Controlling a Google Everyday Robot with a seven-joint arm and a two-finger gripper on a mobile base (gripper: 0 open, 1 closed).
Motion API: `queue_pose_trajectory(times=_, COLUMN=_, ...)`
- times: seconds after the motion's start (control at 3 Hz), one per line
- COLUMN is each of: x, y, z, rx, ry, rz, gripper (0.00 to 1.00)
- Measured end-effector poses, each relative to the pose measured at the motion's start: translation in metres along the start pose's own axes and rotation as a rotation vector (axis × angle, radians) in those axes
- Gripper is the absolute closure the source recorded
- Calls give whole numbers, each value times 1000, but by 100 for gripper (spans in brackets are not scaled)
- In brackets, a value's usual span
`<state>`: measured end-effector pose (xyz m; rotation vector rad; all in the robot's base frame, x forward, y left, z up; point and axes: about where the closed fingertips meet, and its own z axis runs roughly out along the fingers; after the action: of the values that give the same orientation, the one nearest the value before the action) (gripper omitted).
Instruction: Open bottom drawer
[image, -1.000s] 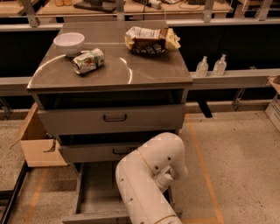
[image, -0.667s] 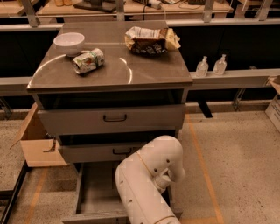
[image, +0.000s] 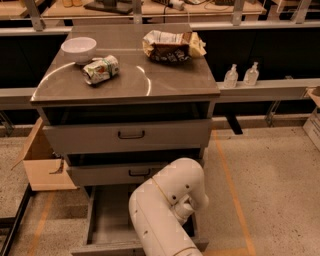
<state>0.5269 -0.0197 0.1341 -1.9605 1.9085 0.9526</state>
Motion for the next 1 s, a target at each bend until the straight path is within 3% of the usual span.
queue_pose_trajectory(times=1.0, x=-4, y=58, z=-2, rx=-137, ry=-14, rz=125, gripper=100)
